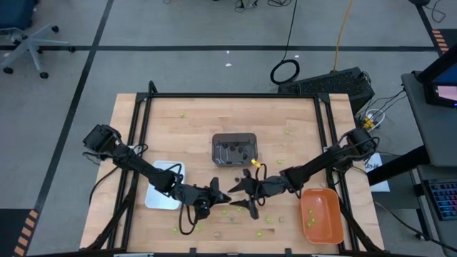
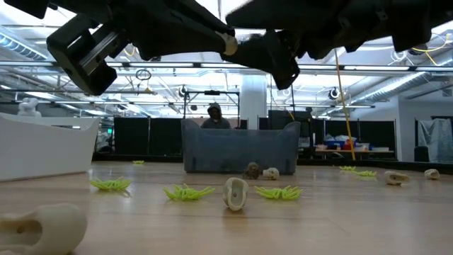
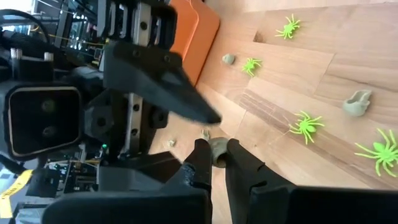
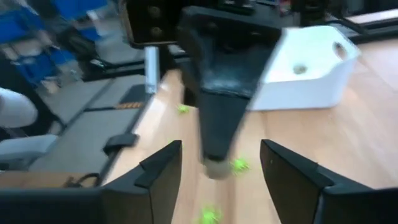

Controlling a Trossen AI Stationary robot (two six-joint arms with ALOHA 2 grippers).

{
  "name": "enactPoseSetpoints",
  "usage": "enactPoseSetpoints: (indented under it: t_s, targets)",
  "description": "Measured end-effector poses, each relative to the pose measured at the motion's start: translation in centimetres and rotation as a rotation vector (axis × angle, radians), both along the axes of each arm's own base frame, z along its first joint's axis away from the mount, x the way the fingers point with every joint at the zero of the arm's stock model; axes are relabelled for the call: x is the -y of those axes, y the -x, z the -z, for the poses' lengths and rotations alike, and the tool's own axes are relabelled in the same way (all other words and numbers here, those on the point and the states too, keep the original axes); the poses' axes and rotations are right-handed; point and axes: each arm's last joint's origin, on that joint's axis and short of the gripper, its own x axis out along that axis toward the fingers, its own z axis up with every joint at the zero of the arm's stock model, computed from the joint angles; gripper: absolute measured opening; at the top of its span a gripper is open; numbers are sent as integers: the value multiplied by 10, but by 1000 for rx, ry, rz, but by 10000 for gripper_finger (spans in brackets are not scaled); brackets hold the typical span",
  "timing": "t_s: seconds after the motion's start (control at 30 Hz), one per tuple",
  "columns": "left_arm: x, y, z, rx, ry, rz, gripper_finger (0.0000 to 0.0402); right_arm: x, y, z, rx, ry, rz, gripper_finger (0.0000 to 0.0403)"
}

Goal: Sort Halloween decoration
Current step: Put the white skull toy into the white bin

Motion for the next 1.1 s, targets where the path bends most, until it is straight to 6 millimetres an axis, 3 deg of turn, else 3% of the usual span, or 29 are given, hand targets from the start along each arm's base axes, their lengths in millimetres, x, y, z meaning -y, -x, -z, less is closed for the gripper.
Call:
enactPoseSetpoints:
  t_s: [0.37, 0.8, 0.9, 1.1]
  targets:
    - [3, 2, 0, -4, 45, -5, 14, 6, 17, -17, -132, 20, 33, 205]
    - [14, 11, -12, 46, 132, -60, 14, -7, 37, -6, -298, 69, 131, 206]
    - [14, 13, -23, 74, 243, -107, 14, -12, 39, -6, -294, 78, 128, 206]
    - [10, 17, -44, 105, 634, -189, 14, -19, 43, -6, -280, 97, 147, 206]
